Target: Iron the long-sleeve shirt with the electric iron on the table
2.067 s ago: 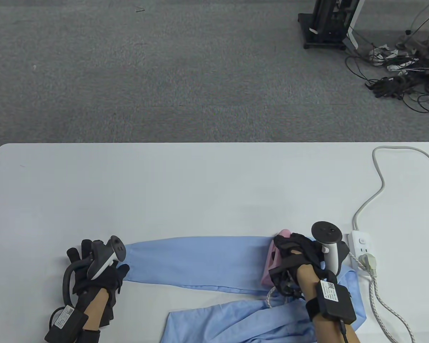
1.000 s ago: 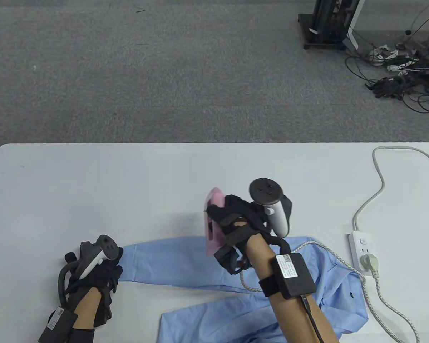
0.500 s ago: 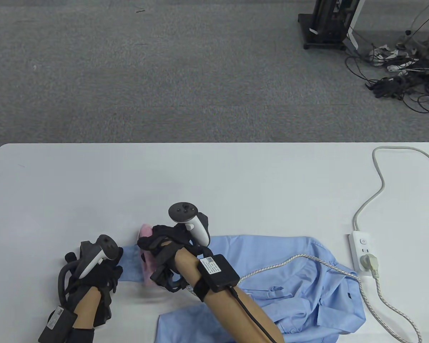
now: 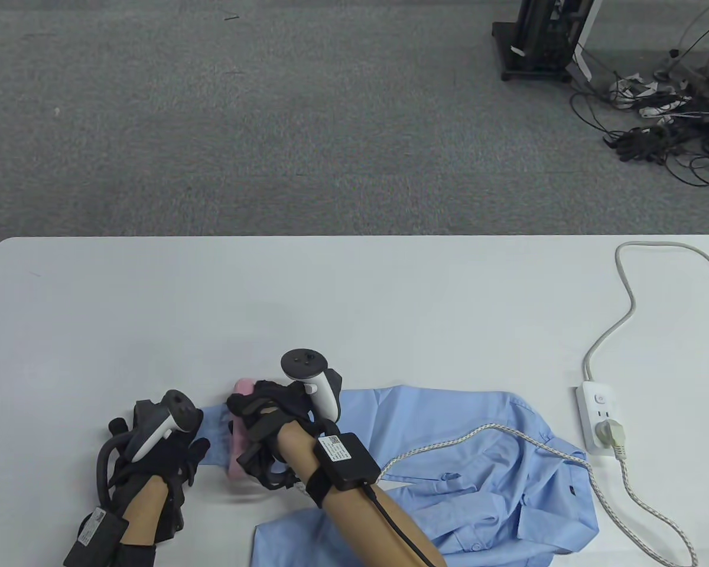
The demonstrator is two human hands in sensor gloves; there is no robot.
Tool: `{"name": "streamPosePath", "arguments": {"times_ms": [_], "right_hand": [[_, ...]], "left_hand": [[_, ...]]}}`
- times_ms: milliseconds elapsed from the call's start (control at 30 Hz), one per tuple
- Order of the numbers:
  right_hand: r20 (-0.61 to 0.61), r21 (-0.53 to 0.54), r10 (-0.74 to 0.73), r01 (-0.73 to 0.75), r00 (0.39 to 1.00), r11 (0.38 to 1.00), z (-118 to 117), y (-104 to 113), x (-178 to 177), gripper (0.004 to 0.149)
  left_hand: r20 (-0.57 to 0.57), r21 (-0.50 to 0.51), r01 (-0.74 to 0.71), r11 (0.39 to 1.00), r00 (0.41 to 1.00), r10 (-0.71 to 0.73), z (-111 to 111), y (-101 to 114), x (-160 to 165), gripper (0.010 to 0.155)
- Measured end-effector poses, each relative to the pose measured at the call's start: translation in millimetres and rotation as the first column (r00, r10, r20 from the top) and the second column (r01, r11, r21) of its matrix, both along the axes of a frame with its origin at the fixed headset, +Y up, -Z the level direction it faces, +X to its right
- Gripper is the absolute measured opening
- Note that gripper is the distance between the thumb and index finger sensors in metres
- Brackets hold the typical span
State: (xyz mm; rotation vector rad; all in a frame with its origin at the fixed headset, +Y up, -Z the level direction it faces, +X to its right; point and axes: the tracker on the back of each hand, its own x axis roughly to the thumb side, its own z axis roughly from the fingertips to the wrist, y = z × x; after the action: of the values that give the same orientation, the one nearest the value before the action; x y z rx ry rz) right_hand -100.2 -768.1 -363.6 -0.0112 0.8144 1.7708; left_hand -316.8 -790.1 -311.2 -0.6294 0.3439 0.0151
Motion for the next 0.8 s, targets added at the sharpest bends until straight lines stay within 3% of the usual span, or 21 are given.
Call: {"name": "streamPosePath", "arguments": {"times_ms": [300, 533, 600, 700, 800], "right_hand": [[0.128, 0.013, 0.022, -0.024, 0.992, 1.000, 3, -2, 66, 0.062], [0.211, -0.018, 0.055, -0.052, 0.976, 0.998, 8, 0, 122, 0.062], [0.213, -0.030, 0.089, -0.085, 0.973, 0.996, 6, 1, 122, 0.064], [0.097, -0.015, 0.245, -0.244, 0.965, 0.970, -1, 10, 112, 0.066], [0.096, -0.011, 0.187, -0.187, 0.978, 0.982, 2, 5, 97, 0.064]], "left_hand": [[0.059, 0.067, 0.098, 0.993, 0.993, -0.102, -1, 0, 19, 0.077], [0.066, 0.061, 0.138, 0.988, 0.988, -0.142, 0, -1, 24, 0.081], [0.075, 0.070, 0.134, 0.989, 0.987, -0.139, 0, -1, 26, 0.089], [0.035, 0.123, 0.170, 0.978, 0.984, -0.176, -1, 1, 28, 0.088], [0.008, 0.079, 0.253, 0.964, 0.967, -0.255, -2, 0, 24, 0.087]]}}
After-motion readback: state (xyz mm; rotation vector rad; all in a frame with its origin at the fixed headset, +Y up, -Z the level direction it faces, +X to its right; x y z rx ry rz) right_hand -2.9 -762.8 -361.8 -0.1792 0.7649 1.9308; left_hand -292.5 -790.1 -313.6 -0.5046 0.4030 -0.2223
